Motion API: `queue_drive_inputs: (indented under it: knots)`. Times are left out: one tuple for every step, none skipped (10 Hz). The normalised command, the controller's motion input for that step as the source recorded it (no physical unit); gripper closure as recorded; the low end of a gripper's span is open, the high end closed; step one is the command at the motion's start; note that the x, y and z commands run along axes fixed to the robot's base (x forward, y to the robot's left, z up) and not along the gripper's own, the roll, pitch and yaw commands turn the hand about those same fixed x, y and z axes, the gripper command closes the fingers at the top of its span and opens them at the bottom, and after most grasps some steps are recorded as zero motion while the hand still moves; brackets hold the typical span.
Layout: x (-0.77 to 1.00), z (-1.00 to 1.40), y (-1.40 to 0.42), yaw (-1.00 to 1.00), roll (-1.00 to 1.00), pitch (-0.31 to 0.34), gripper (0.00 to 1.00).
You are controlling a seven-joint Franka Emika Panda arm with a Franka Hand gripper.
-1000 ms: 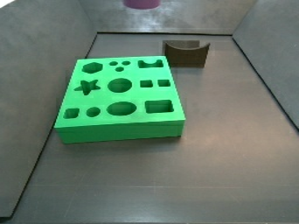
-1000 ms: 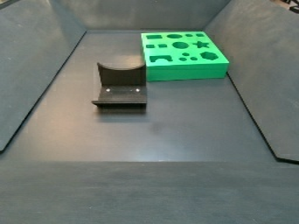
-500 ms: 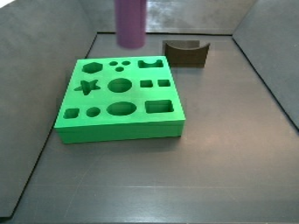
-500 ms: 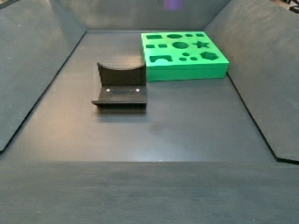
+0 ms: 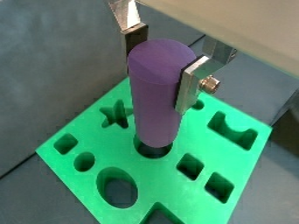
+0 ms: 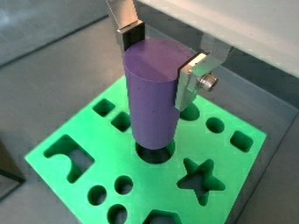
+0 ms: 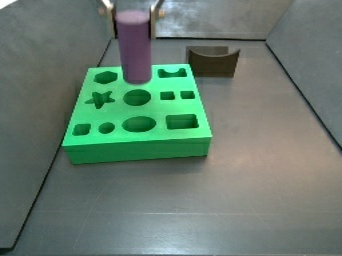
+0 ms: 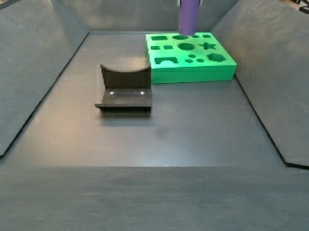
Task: Insert the round object.
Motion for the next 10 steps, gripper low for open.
queue_drive_inputs:
  knots:
    - [0.0, -0.46, 0.02, 0.0, 0.0, 0.0, 1.0]
    - [-0.21, -0.49, 0.11, 0.0, 0.01, -0.013, 1.0]
    - [-0.24, -0.58, 0.09, 0.0, 0.0, -0.043, 1.0]
    - [-0.08, -0.61, 0.02, 0.0, -0.02, -0.014, 1.0]
    - [0.05, -0.72, 0.0, 0.0, -0.04, 0.0, 1.0]
    - [0.27, -0.83, -0.06, 0.0, -0.05, 0.0, 1.0]
    - [0.13, -0.86, -0.05, 0.0, -0.04, -0.041, 1.0]
    - [0.0, -1.0, 0.0, 0.0, 0.0, -0.086, 1.0]
    - [0.0, -1.0, -0.02, 0.0, 0.0, -0.086, 1.0]
    - [0.0, -1.0, -0.09, 0.0, -0.01, -0.093, 1.0]
